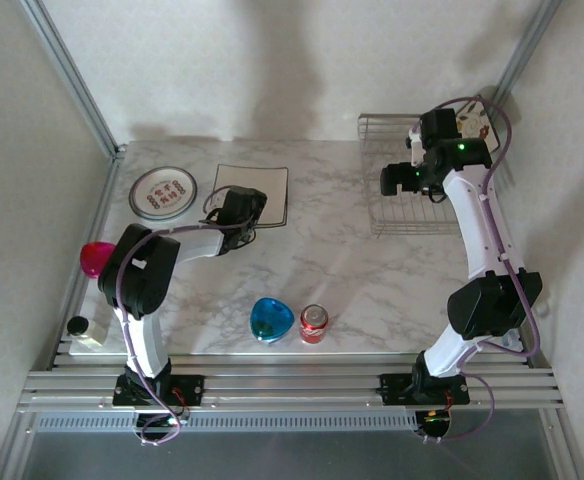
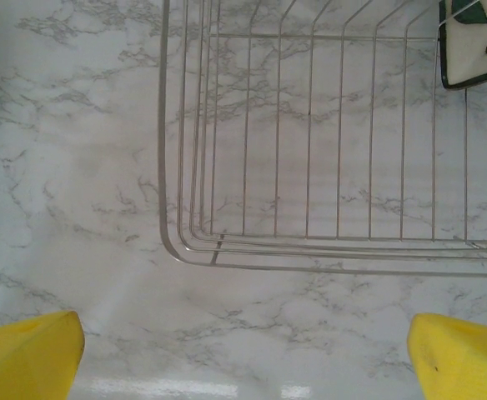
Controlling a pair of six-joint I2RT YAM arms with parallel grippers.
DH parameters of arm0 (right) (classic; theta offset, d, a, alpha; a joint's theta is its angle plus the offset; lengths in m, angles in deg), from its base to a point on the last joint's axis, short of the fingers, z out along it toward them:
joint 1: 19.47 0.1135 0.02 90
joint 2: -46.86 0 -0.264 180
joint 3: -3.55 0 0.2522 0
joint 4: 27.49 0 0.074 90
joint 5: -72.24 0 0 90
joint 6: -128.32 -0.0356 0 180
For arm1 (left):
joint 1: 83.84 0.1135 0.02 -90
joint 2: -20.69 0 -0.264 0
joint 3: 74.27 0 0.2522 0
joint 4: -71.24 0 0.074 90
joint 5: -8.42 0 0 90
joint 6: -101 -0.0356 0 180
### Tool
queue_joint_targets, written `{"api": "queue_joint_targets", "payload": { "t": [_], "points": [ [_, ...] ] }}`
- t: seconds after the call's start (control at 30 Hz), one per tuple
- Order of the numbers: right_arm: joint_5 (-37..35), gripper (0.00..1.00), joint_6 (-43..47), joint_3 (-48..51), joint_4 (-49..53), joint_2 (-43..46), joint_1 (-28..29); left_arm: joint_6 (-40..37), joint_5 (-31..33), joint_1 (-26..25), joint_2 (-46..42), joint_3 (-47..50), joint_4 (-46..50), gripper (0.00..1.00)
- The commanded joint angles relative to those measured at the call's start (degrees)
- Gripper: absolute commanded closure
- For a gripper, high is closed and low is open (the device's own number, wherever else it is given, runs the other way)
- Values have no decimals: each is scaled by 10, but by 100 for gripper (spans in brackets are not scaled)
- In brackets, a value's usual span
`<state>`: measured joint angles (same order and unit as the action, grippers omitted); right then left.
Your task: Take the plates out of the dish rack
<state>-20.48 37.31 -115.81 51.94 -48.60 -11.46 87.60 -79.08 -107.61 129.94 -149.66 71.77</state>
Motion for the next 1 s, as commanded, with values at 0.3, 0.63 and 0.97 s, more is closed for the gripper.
{"api": "queue_joint_targets", "payload": {
  "t": [0.3, 0.63, 0.97],
  "points": [
    [21, 1, -17, 20, -26, 17, -6, -30, -58, 8, 2, -21, 53, 0],
    [36, 1, -26, 16, -36, 15, -6, -31, -80, 9, -40, -40, 82, 0],
    [38, 1, -32, 23, -45, 22, -7, -46, -84, 13, -61, -70, 131, 0]
  ]
}}
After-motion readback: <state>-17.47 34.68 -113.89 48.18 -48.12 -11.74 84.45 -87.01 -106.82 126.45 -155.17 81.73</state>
